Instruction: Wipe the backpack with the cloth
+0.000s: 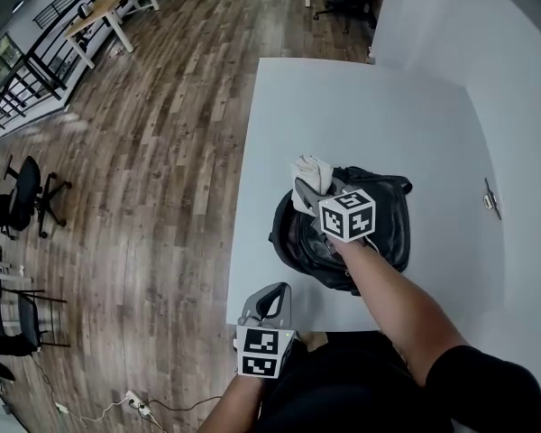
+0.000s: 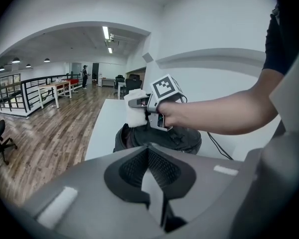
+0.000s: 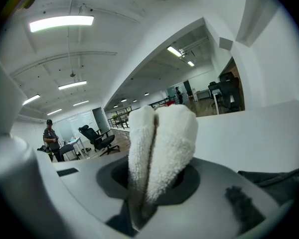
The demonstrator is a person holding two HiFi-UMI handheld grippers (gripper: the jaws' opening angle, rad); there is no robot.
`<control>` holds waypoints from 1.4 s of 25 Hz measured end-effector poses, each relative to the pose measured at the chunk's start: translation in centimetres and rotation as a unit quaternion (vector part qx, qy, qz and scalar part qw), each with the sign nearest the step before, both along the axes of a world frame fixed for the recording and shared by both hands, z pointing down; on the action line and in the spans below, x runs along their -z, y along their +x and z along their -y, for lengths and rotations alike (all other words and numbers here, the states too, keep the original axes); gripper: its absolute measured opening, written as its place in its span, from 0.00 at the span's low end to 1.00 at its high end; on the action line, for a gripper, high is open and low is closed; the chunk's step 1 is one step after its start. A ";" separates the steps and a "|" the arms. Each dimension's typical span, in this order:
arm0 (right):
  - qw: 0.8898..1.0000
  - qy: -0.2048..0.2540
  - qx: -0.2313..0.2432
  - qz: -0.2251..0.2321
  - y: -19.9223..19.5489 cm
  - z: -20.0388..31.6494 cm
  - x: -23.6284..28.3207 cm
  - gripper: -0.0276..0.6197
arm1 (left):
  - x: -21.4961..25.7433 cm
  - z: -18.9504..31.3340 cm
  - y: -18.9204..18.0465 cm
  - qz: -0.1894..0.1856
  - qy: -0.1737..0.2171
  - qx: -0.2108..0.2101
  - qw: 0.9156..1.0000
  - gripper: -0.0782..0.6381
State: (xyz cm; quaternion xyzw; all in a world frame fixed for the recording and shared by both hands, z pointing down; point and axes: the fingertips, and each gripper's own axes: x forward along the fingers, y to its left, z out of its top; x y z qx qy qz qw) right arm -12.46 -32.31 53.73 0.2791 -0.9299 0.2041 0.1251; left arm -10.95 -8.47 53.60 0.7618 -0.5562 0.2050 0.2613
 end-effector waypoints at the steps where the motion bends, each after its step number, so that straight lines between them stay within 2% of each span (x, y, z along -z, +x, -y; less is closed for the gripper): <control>1: 1.000 0.000 0.001 0.000 0.1 0.1 -0.1 0.17 | 0.2 0.3 -0.1 -0.001 0.003 0.004 1.000 0.12; 4: 1.000 0.003 0.001 -0.002 0.3 0.6 -0.3 0.17 | 0.3 1.2 -0.4 -0.005 0.007 0.012 1.000 0.12; 9: 1.000 0.002 -0.009 -0.006 1.5 1.3 -0.7 0.17 | 0.1 1.9 0.0 -0.006 0.004 0.001 1.000 0.12; 35: 0.992 0.027 -0.123 -0.014 14.6 5.2 0.6 0.17 | -0.2 4.7 5.1 -0.016 0.007 -0.065 0.998 0.12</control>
